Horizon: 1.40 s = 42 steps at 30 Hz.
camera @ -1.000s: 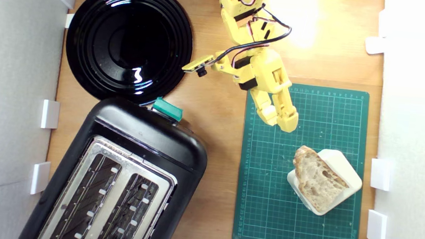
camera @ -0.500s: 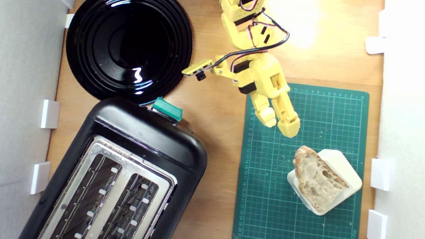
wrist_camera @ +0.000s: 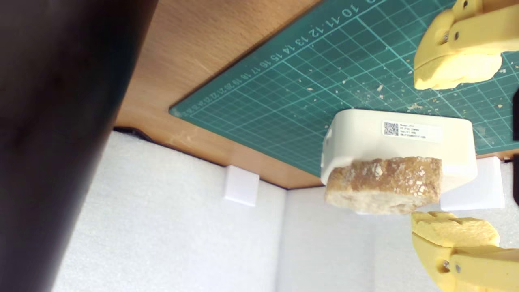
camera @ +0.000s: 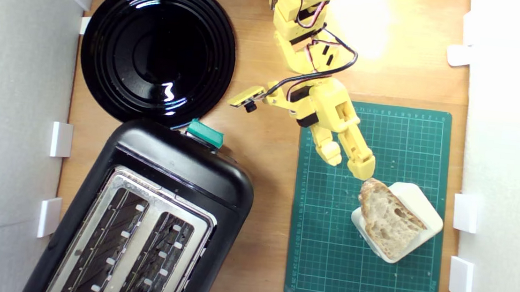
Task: Pick bread and place in toaster
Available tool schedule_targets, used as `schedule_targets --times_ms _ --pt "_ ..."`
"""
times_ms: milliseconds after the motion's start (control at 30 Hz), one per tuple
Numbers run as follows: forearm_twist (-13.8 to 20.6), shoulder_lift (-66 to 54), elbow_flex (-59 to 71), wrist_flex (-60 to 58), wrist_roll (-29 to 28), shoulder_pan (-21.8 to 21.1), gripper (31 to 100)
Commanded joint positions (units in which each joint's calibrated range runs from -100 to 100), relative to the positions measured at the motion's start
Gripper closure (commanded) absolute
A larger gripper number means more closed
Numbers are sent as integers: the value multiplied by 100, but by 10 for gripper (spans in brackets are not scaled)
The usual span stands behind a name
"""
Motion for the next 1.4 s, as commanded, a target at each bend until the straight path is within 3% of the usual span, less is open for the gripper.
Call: schedule_targets --times_ms 0,1133,1367 --pt "-47 133 -464 -219 -4 -134 356" --pt "-56 1090 -2126 -176 -51 -521 356" --pt "-391 1423 -2489 -176 1 -715 356"
